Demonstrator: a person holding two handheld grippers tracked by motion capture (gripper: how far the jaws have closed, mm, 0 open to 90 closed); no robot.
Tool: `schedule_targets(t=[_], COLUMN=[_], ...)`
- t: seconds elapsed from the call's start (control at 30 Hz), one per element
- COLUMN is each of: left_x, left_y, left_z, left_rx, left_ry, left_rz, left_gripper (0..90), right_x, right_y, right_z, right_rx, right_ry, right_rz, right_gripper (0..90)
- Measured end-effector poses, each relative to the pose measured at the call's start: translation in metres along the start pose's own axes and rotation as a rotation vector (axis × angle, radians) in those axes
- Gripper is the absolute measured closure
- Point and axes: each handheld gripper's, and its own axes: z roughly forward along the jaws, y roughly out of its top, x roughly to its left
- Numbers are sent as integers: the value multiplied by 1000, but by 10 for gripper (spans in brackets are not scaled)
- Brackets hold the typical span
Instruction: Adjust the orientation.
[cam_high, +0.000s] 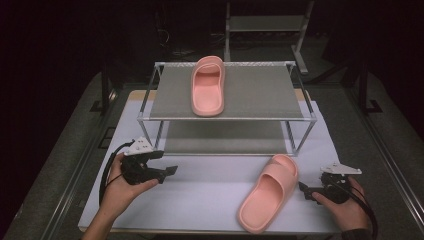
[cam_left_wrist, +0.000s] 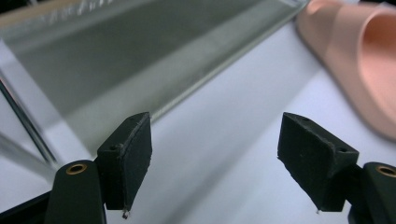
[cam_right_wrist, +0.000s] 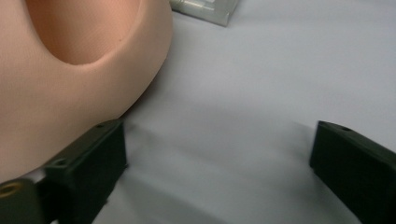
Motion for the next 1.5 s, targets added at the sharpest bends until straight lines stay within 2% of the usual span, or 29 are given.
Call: schedule_targets(t=[0.07,0.2,0.23,0.27,0.33,0.5,0.57,0.63,0.73,0.8,0.87,1.03,1.33,1.37,1.43,1.5], left_x=[2,6,6,8,11,19,21,22,23,21,20,20,20,20,20,20], left_y=[-10,-28,-28,-35,-46,-64,-69,-73,-77,-79,-82,-82,-82,-82,-82,-82], left_z=[5,12,12,14,18,27,29,29,29,32,33,33,33,33,33,33], left_rx=[15,47,47,54,79,127,129,128,103,94,74,72,72,73,73,74], left_ry=[10,33,33,42,70,88,84,88,94,99,107,107,106,106,106,105], left_rz=[-3,-23,-23,-29,-31,-37,-49,-45,-26,-4,-1,1,0,-2,-1,-2], left_gripper=[252,250,250,250,249,249,249,249,245,210,176,174,174,174,174,174], right_x=[-1,-2,-2,-2,-3,2,5,7,7,5,4,11,29,36,39,48], right_y=[-1,-2,-2,-3,-3,-1,-1,0,4,8,13,20,39,45,47,53], right_z=[-3,-10,-10,-13,-21,-36,-38,-37,-29,-22,-16,-5,7,10,12,18], right_rx=[-18,-13,-13,-7,-23,-60,-64,-66,-54,-49,-35,-14,-31,-30,-32,-32], right_ry=[-3,2,2,3,24,64,88,117,120,126,130,165,226,243,250,264], right_rz=[-1,0,0,7,30,49,55,52,40,45,41,23,-28,-39,-46,-76], right_gripper=[164,322,322,347,433,654,738,820,892,899,900,900,900,900,900,900])
